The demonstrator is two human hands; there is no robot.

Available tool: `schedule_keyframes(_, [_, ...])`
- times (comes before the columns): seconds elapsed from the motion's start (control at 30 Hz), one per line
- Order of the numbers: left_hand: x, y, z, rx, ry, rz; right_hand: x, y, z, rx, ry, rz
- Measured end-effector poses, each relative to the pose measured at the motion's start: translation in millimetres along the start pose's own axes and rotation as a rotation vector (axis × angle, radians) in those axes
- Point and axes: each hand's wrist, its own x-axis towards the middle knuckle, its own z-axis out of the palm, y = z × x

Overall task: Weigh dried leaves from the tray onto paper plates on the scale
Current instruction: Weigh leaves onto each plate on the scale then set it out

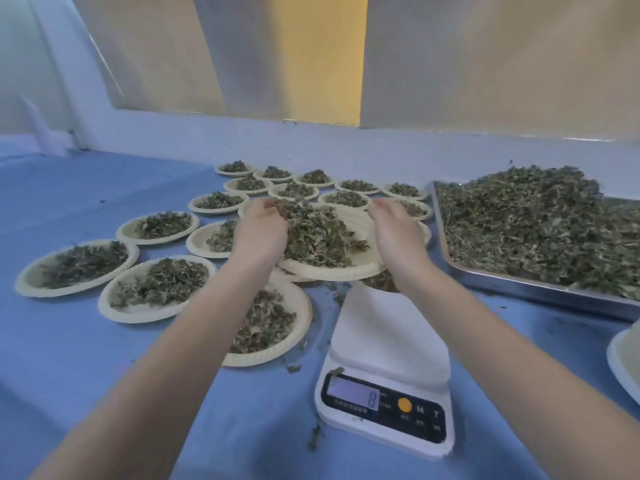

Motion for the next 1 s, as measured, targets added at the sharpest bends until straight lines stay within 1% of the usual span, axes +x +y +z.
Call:
schedule_keyframes(0.1, [40, -9, -38, 0.006, 0.130, -0.013, 24, -22, 50, 0.015, -0.033, -0.015])
schedule_keyframes(0.2, [86, -25, -78, -0.037, 0.226, -0.054, 52, -36, 110, 0.013, -0.109, 0.011])
schedule_keyframes(0.33, [170, -54, -130, -0.039, 0.317, -0.073, 109, -43, 197, -0.069, -0.241, 0.141])
schedule_keyframes(0.43, [243, -75, -162, -0.049, 0.365, -0.108, 158, -49, 261, -0.125, -0.282, 0.225])
schedule_keyframes(0.53, [314, -94, -185, -0.109, 0.358, -0.190, 209, -51, 315, -0.119, -0.346, 0.253])
schedule_keyframes(0.63, [371, -102, -195, -0.154, 0.328, -0.276, 265, -41, 356, 0.003, -0.354, 0.370])
schedule_keyframes(0.73, [418, -101, -189, -0.276, 0.246, -0.366, 313, -28, 387, 0.109, -0.296, 0.494])
schedule_keyframes(0.8, [444, -103, -184, -0.356, 0.232, -0.444, 341, -19, 407, 0.163, -0.257, 0.554])
schedule_keyframes(0.9, [476, -124, -179, -0.401, 0.189, -0.564, 378, -7, 437, 0.254, -0.220, 0.658])
schedule_keyframes(1.0, [500, -148, -173, -0.467, 0.188, -0.643, 404, 0, 469, 0.401, -0.188, 0.713])
